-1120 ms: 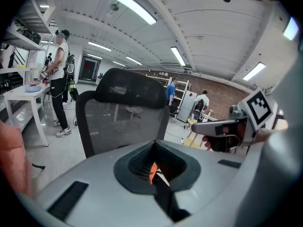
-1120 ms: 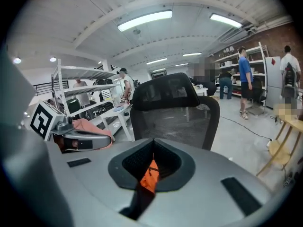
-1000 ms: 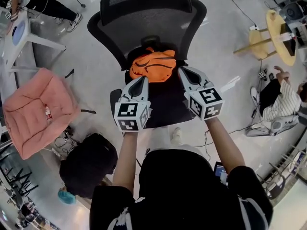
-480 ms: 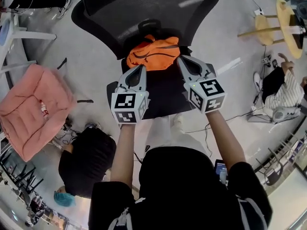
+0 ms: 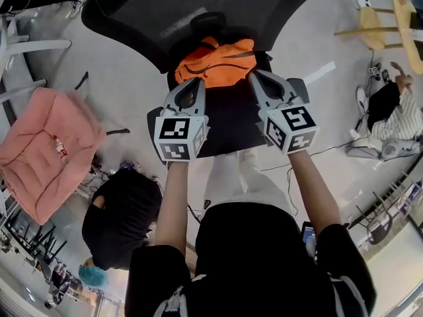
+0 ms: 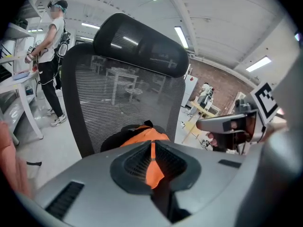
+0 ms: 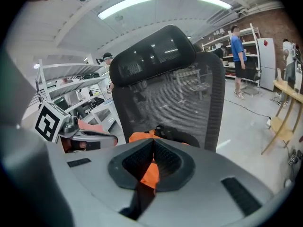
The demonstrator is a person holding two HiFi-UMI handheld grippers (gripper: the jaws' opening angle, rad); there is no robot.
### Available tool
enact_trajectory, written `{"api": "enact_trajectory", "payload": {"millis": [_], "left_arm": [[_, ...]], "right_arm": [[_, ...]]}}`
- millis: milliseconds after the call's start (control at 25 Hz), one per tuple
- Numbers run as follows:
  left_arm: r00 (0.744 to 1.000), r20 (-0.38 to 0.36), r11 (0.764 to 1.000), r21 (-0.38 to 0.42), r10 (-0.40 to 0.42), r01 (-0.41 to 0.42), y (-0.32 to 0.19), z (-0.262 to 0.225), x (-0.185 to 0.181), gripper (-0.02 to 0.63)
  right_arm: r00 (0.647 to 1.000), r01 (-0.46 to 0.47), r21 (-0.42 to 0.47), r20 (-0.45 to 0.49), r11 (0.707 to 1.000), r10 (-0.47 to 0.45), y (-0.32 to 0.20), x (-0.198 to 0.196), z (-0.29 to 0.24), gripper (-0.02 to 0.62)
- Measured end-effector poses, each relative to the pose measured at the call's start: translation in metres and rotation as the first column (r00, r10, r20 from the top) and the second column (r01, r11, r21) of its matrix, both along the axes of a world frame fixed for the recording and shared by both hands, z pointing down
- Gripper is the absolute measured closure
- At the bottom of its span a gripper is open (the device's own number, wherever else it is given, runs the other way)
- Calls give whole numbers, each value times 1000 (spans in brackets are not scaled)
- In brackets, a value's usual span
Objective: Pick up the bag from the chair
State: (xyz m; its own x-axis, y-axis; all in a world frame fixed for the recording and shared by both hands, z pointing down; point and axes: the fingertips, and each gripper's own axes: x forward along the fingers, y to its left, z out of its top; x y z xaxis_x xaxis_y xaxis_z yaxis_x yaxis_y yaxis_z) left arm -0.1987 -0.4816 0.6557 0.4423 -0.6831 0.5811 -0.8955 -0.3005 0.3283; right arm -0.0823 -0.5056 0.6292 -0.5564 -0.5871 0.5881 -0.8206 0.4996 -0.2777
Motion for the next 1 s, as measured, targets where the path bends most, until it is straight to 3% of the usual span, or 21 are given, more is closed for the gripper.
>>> {"api": "enact_trajectory", "payload": {"millis": [200, 640, 1000], "left_arm": [[1000, 9, 1000, -10, 30, -30, -3, 17, -3, 573], [993, 72, 996, -10, 90, -90, -22, 47, -8, 392], [955, 181, 969, 30, 237, -246, -43, 60, -1, 296]], "right_arm": [[1000, -17, -16, -1, 1000, 17, 1, -2, 14, 594], [999, -37, -52, -6, 998, 37, 10, 4, 38, 594], [998, -54, -83, -15, 995, 53, 10, 11, 46, 594]]}}
